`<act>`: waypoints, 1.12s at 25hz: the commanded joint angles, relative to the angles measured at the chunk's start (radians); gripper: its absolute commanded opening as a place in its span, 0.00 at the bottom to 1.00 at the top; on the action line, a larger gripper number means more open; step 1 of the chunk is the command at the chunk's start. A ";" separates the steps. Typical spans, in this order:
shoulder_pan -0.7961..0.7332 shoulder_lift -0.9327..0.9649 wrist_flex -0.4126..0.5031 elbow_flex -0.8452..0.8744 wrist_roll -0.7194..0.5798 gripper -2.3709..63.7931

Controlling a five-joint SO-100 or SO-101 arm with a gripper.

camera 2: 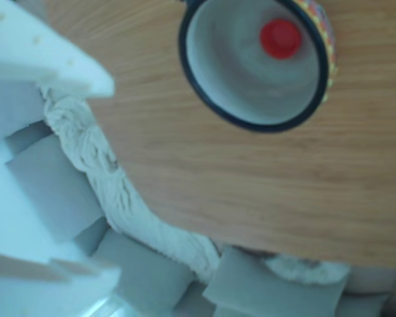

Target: Grasp a red cap and put it in the cup.

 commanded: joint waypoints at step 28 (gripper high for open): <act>-0.046 0.862 -0.141 0.790 0.003 0.48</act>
